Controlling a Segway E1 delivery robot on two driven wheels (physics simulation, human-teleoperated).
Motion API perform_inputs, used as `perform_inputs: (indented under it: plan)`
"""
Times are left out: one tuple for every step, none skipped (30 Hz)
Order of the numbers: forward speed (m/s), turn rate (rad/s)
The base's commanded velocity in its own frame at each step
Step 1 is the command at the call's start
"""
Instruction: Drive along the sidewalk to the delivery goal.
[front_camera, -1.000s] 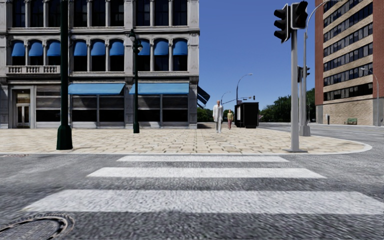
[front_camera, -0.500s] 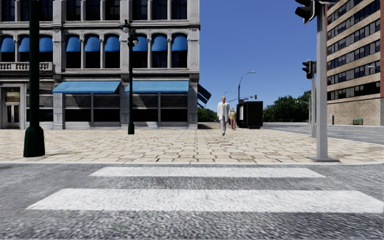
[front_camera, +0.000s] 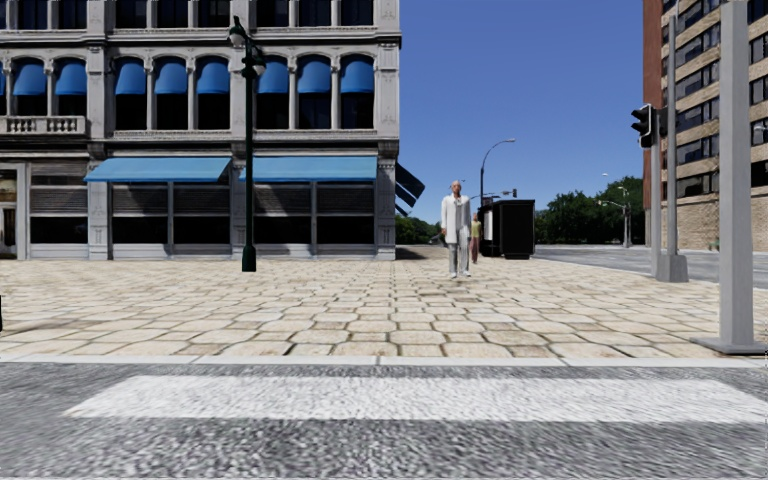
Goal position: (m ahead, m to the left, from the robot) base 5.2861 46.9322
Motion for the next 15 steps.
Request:
perform_inputs:
  plan:
    - [1.98,0.36]
    - [1.98,0.38]
    - [1.98,0.38]
    - [1.98,0.38]
    - [1.98,0.38]
    - [1.98,0.38]
    - [1.98,0.38]
    - [1.98,0.38]
    - [1.98,0.38]
    - [1.98,0.39]
    - [1.98,0.41]
    - [1.98,0.5]
    - [1.98,0.52]
    - [1.98,0.52]
    - [1.98,0.53]
